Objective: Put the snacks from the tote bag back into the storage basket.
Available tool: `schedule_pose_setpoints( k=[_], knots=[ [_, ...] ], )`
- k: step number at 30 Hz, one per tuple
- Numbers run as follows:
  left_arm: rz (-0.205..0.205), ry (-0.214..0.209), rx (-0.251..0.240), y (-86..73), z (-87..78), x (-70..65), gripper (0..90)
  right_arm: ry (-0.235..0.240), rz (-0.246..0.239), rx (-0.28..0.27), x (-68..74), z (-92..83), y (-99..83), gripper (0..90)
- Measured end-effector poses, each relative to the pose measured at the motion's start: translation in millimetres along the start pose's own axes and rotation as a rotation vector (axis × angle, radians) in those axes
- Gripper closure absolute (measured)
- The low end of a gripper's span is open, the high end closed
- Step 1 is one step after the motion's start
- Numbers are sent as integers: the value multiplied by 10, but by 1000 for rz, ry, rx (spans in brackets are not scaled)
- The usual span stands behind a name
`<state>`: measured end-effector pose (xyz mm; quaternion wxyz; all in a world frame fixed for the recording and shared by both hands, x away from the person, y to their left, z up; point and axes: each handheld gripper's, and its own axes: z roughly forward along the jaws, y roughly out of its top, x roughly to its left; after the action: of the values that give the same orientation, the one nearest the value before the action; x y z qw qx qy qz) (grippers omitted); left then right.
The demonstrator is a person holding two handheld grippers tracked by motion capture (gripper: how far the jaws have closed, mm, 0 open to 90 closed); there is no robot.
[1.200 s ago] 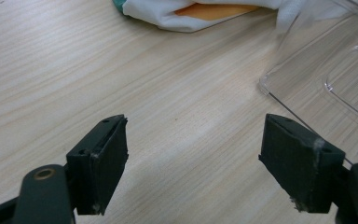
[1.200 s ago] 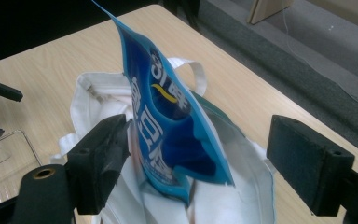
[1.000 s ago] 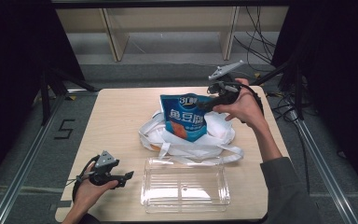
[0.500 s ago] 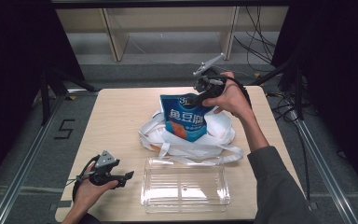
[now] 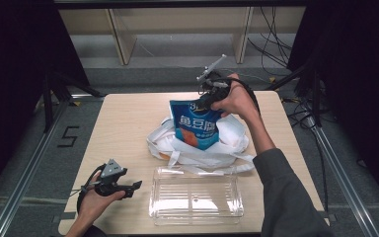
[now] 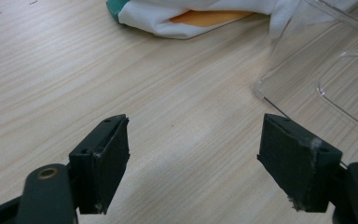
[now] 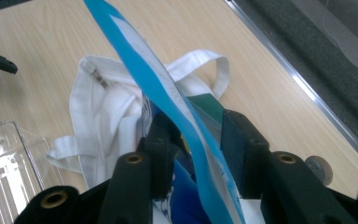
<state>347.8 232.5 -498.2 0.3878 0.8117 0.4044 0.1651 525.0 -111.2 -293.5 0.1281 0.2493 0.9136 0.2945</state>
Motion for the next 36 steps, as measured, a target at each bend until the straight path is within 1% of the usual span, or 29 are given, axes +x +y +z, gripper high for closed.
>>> schedule_pose_setpoints(
  k=[1, 2, 3, 4, 6, 8, 9, 10, 11, 12, 15, 16, 17, 19, 21, 22, 24, 25, 26, 27, 28, 29, 30, 31, 32, 33, 34, 35, 36],
  knots=[
    [0, 0, 0, 0, 0, 0, 236, 0, 0, 0, 0, 0, 0, 683],
    [23, -6, 0, 4, -8, 10, 238, 0, -10, 6, -5, 14, 14, 707],
    [23, -6, 0, 4, -8, 10, 239, 0, -10, 6, -5, 14, 14, 707],
    [22, -10, 7, 10, -12, 6, 241, -7, -13, 12, -12, 24, 33, 734],
    [21, -7, 2, 6, -8, 4, 244, -1, -32, 13, -16, 36, 52, 780],
    [22, -9, 3, 7, -7, 4, 247, -1, -28, 19, -6, 40, 57, 789],
    [27, -13, 6, 8, -10, 7, 251, -4, -39, 24, -6, 49, 64, 801],
    [36, -8, 11, 9, -13, 5, 256, -4, -60, 40, -1, 60, 74, 849],
    [36, -8, 11, 9, -13, 5, 257, -4, -60, 40, -1, 60, 74, 849],
    [29, -11, 9, 9, -9, 1, 259, 2, -78, 44, -3, 71, 75, 891],
    [20, -15, 11, 10, -8, -3, 265, 7, -88, 44, 3, 72, 74, 900],
    [18, -13, -3, 3, 4, -6, 266, 11, -92, 51, 4, 63, 76, 900],
    [18, -13, -3, 3, 4, -6, 266, 11, -92, 51, 4, 63, 76, 900],
    [17, -14, 0, 9, 3, -7, 268, 11, -111, 44, -3, 60, 79, 900],
    [18, -7, -5, 6, 10, -4, 272, 15, -110, 49, 5, 55, 82, 900],
    [18, -16, -5, 6, 8, -6, 272, 15, -107, 52, 13, 51, 85, 900],
    [44, -8, -3, 13, 1, 0, 282, 15, -132, 54, 6, 45, 97, 900],
    [36, -22, 2, 20, -2, -4, 282, 16, -124, 57, 14, 40, 100, 900],
    [37, -22, -3, 21, -2, -5, 282, 14, -119, 53, 20, 33, 105, 900],
    [45, -22, 3, 22, -6, -1, 281, 20, -120, 53, 24, 24, 111, 900],
    [38, -21, -8, 12, 7, 6, 276, 16, -118, 53, 32, 0, 120, 900],
    [38, -21, -8, 12, 7, 6, 273, 16, -118, 53, 32, 0, 120, 900],
    [25, -15, -2, 15, 5, -1, 273, 16, -121, 51, 33, -14, 127, 900],
    [37, -12, -6, 17, 5, 5, 270, 10, -118, 53, 41, -32, 135, 900],
    [50, -15, 10, 21, -9, 19, 265, 5, -128, 47, 43, -69, 162, 900],
    [50, -15, 10, 21, -9, 19, 262, 5, -128, 47, 43, -69, 162, 900],
    [42, -15, 4, 21, -3, 13, 260, 2, -121, 41, 61, -109, 184, 900],
    [42, -15, 4, 21, -3, 13, 258, 7, -134, 42, 65, -126, 199, 900],
    [39, -6, 1, 20, 3, 11, 258, 7, -134, 42, 65, -126, 199, 900]
  ],
)
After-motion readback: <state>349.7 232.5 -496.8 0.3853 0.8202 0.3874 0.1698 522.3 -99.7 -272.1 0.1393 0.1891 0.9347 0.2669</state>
